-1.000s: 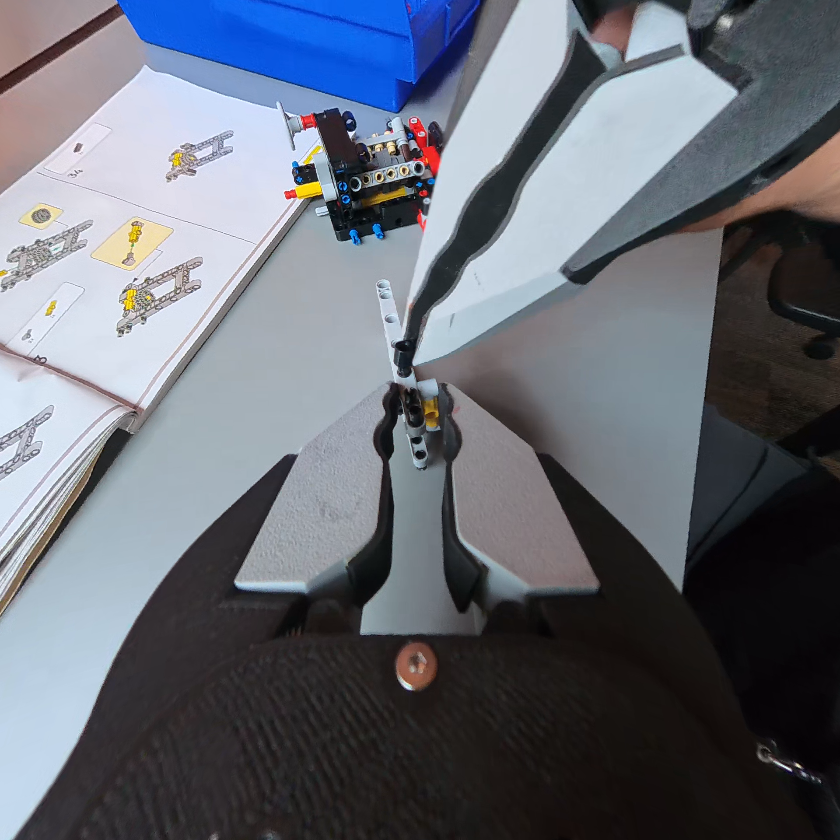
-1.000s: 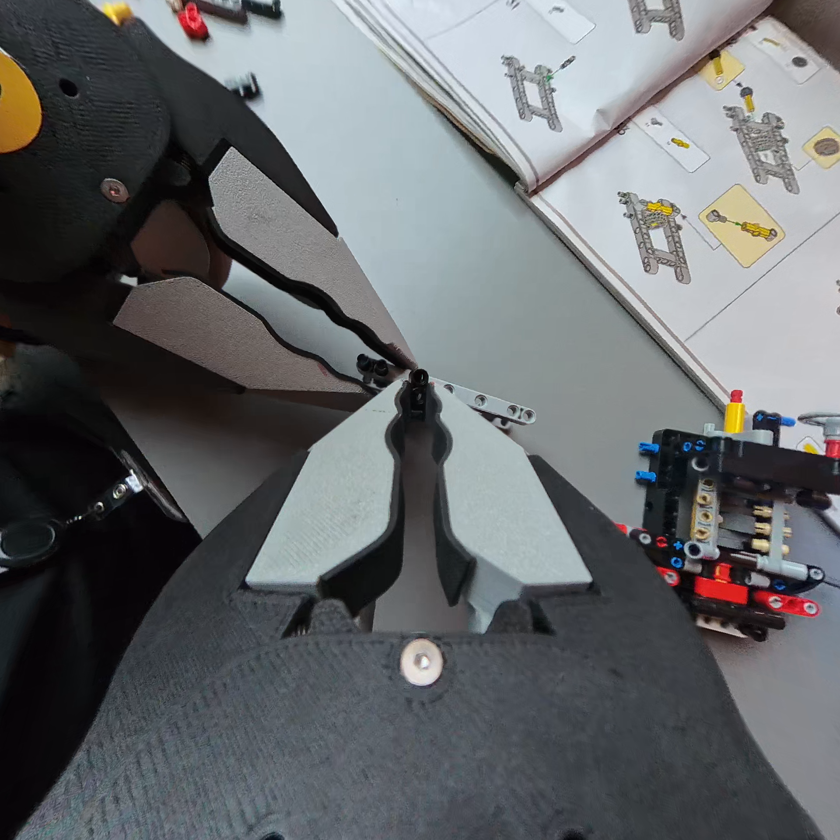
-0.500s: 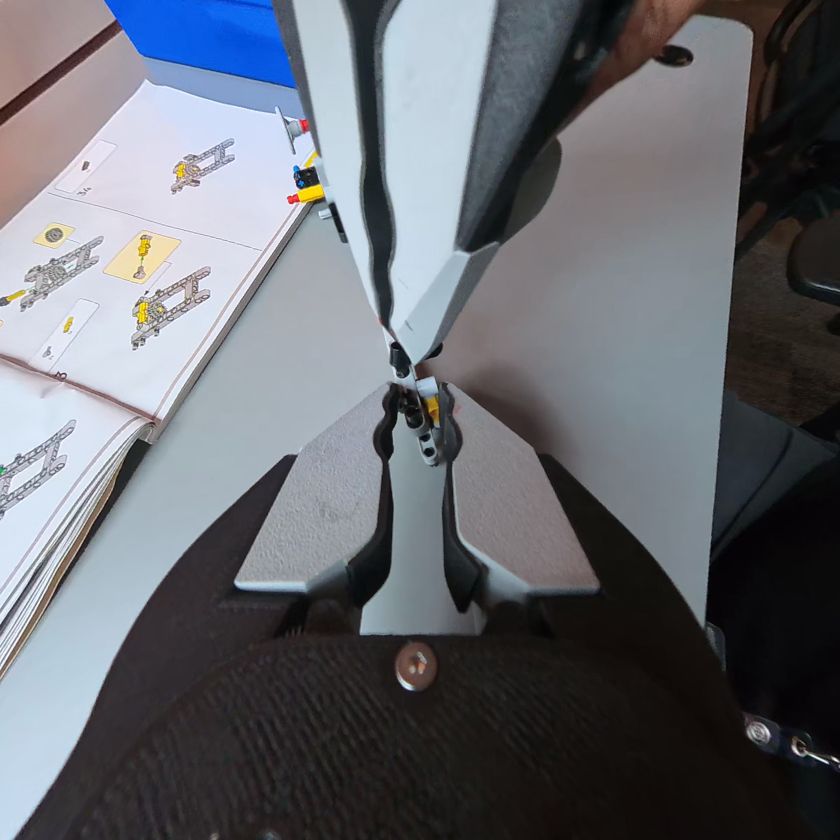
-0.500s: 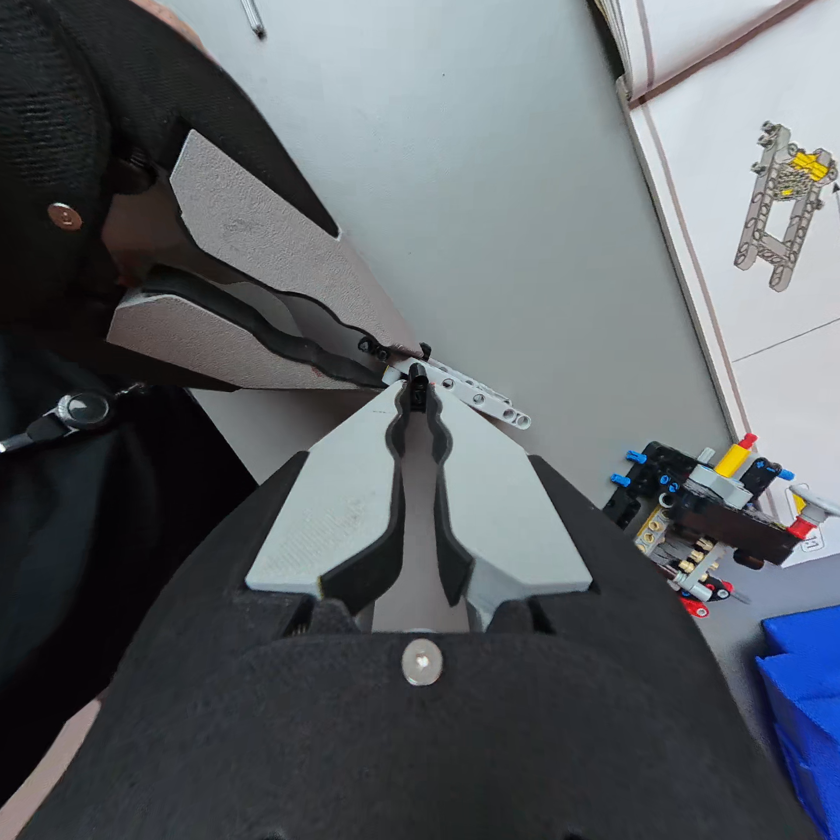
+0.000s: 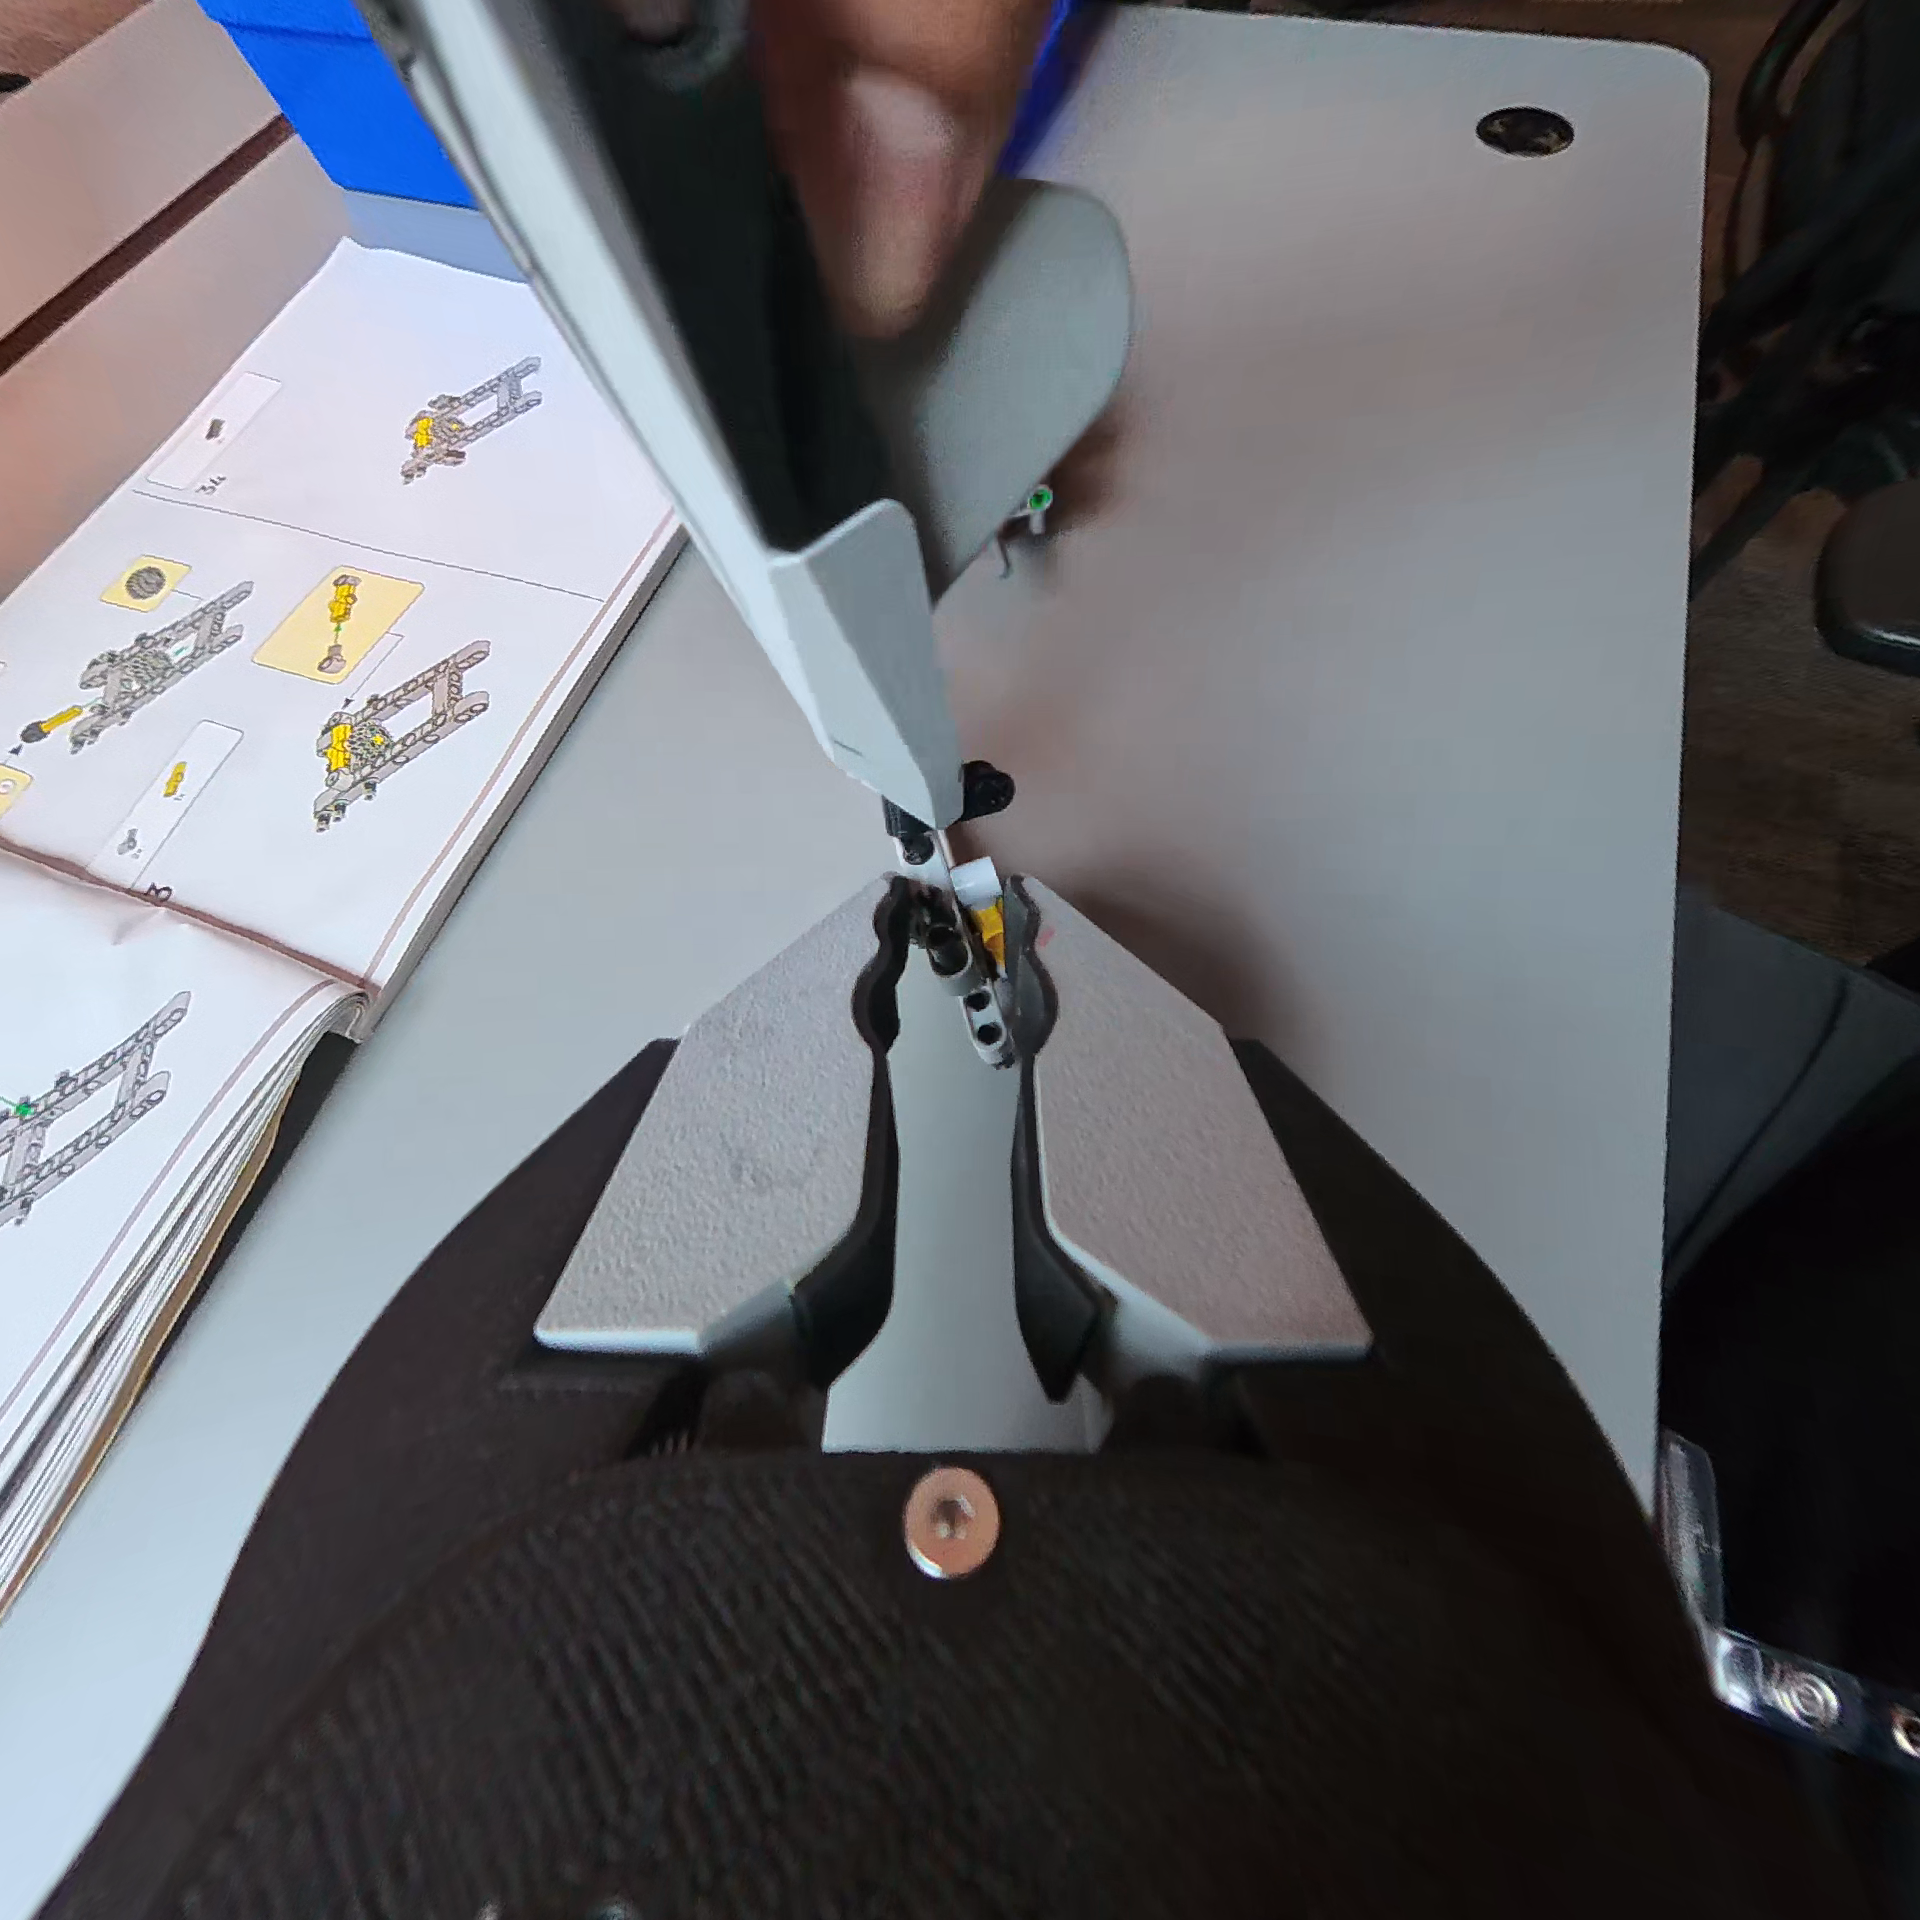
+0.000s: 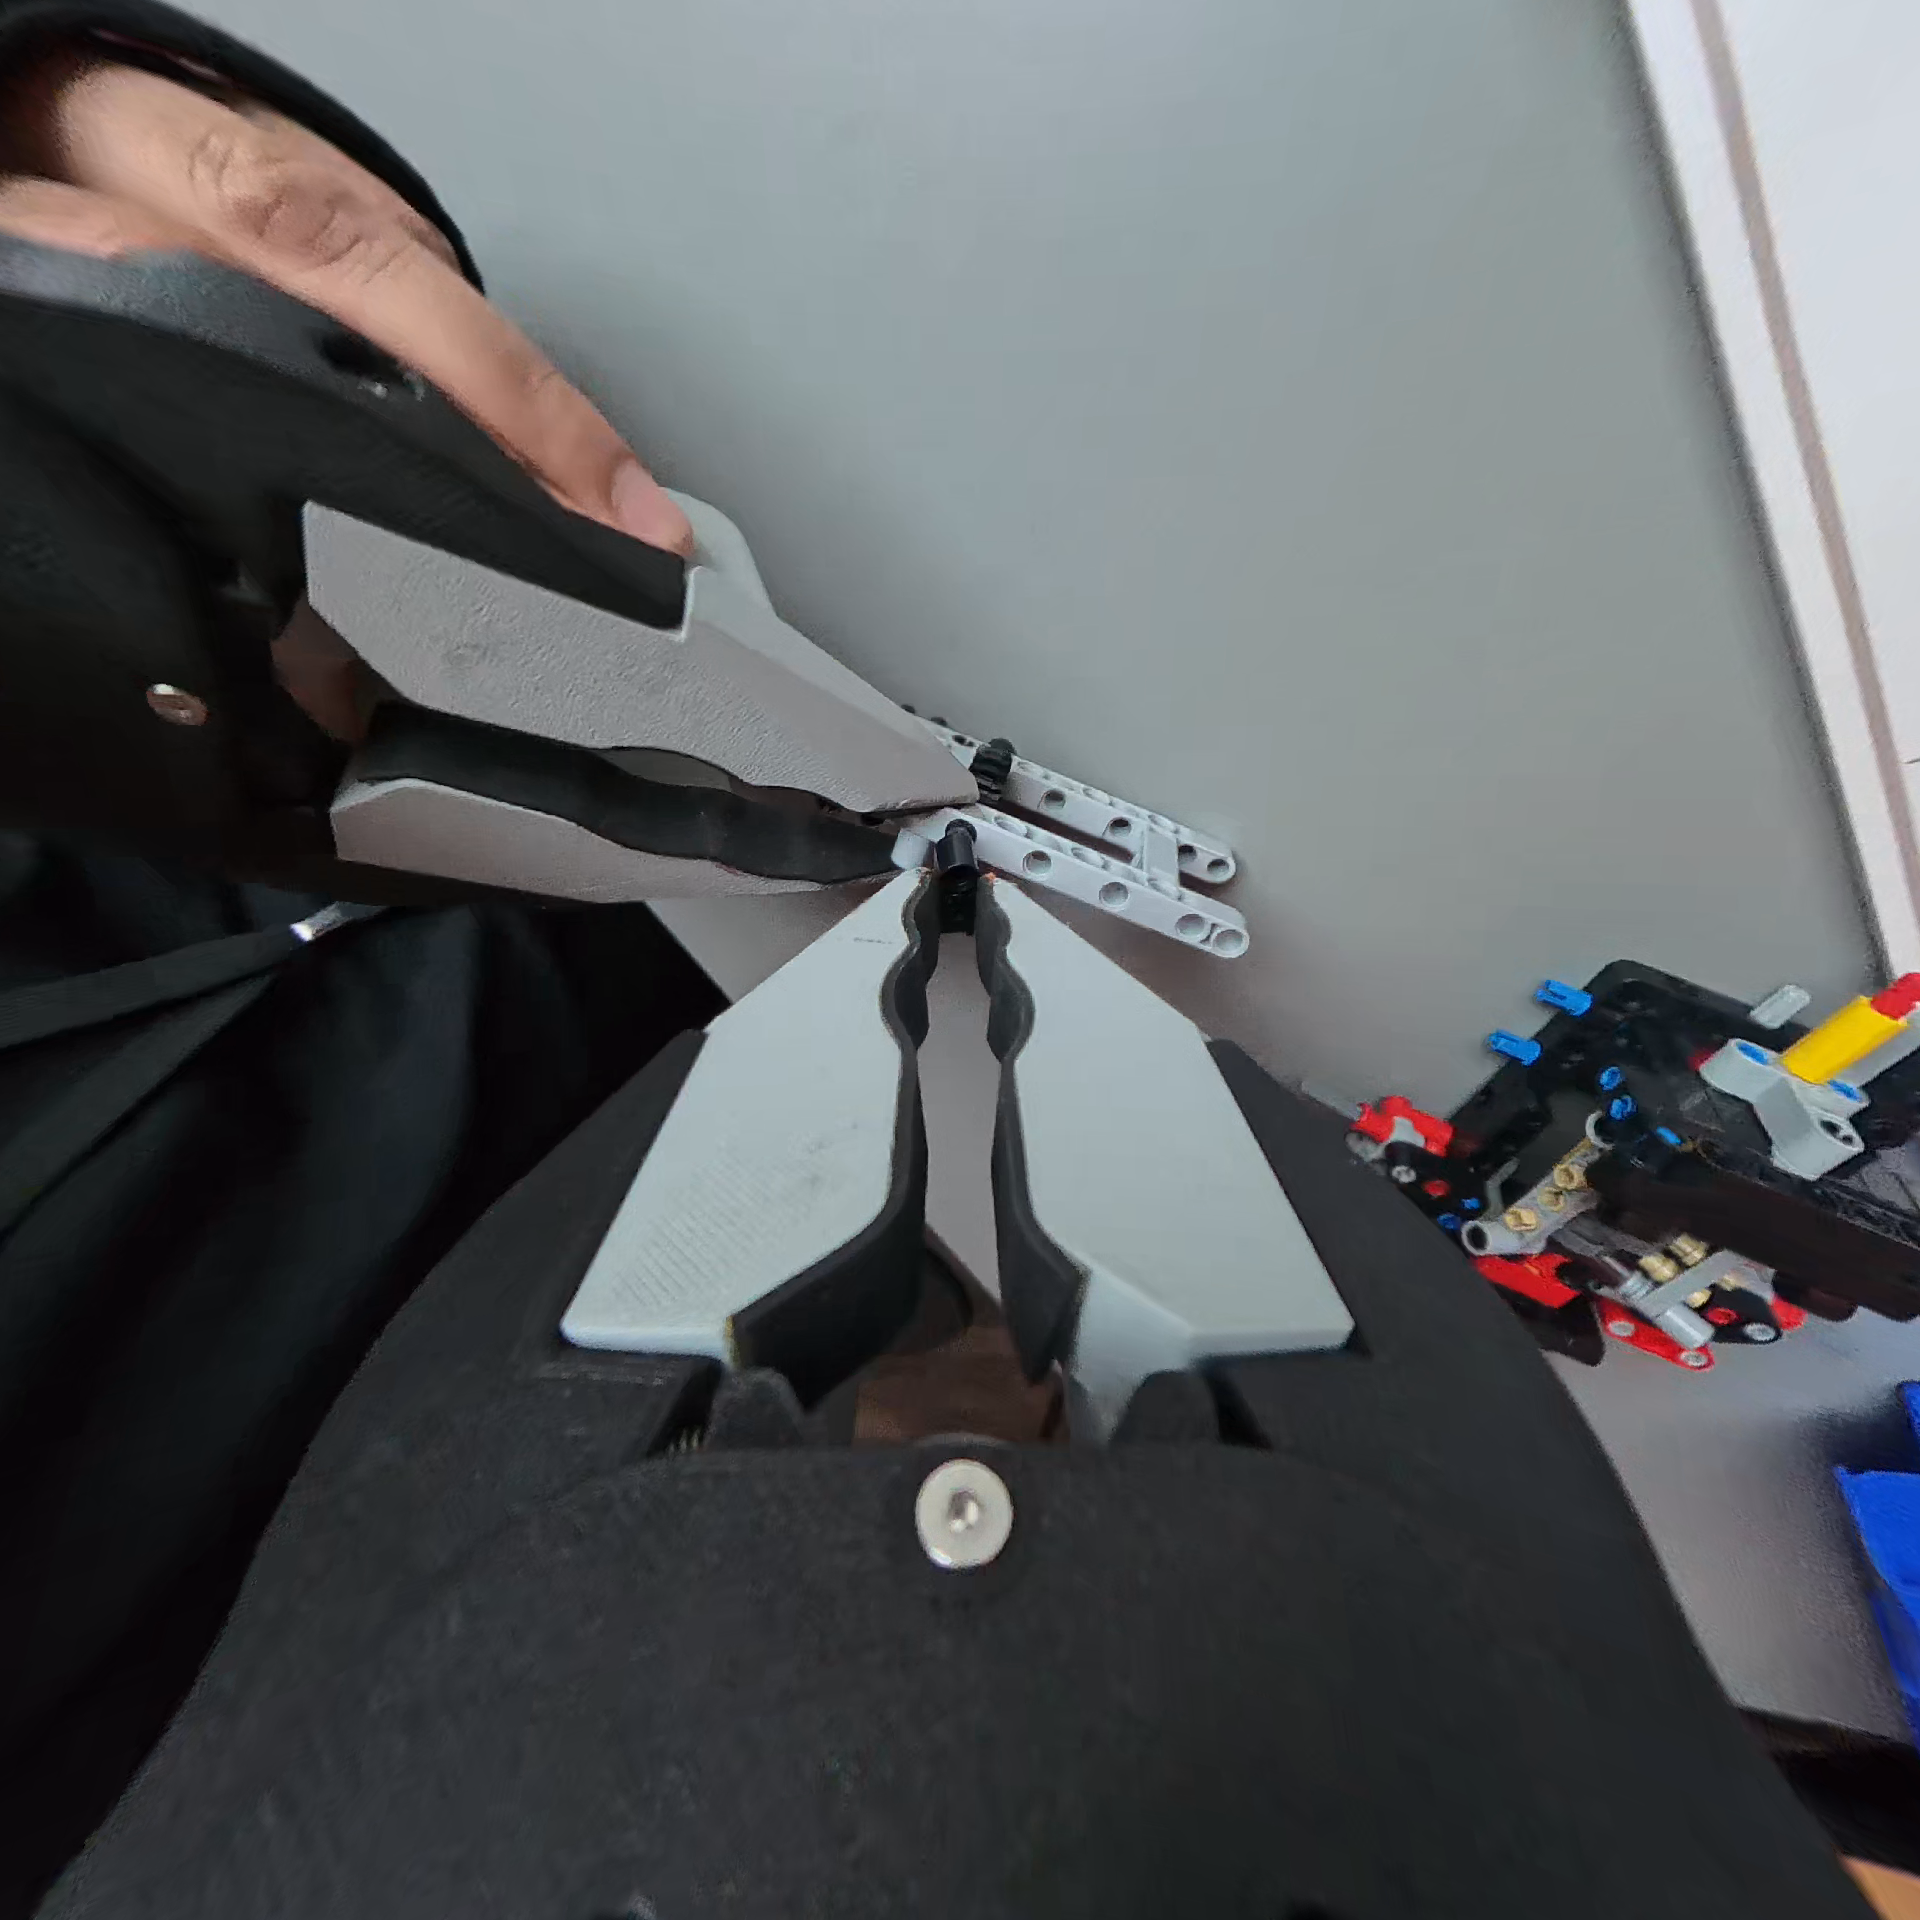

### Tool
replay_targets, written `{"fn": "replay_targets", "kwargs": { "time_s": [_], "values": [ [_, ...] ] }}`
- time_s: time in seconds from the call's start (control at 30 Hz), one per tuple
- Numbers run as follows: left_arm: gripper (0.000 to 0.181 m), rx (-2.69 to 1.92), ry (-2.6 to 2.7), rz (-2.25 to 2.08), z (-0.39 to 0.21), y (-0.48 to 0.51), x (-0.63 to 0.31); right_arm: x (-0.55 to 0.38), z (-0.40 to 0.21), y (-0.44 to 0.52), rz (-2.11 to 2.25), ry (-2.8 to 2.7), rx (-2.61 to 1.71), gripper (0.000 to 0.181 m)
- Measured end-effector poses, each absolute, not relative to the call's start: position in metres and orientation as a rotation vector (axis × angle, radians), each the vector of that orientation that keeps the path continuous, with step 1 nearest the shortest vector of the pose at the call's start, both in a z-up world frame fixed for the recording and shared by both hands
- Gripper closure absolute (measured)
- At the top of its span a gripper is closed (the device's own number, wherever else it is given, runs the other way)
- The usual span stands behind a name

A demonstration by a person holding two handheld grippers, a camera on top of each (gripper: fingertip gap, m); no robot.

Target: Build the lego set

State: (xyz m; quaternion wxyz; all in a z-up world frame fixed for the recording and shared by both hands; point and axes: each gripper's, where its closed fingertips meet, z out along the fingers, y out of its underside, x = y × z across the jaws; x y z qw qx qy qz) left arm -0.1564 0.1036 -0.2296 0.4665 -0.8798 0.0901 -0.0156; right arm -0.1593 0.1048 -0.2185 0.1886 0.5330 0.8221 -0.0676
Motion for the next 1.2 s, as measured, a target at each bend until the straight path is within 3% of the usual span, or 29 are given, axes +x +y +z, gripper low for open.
{"fn": "replay_targets", "kwargs": {
  "time_s": [0.6,0.87,1.07,1.2],
  "values": [
    [0.167,-2.118,0.264,-0.05,-0.23,0.104,-0.155,-0.155,-0.219,0.107,0.302,2.254,1.261,0.178],
    [0.166,-2.107,0.265,-0.038,-0.23,0.105,-0.151,-0.133,-0.207,0.107,-0.291,2.328,1.406,0.177],
    [0.153,-2.076,0.244,-0.059,-0.216,0.097,-0.151,-0.118,-0.196,0.095,-0.753,2.363,1.413,0.178],
    [0.159,-2.004,0.331,-0.169,-0.188,0.085,-0.125,-0.112,-0.185,0.084,-0.98,2.475,1.323,0.178]
  ]
}}
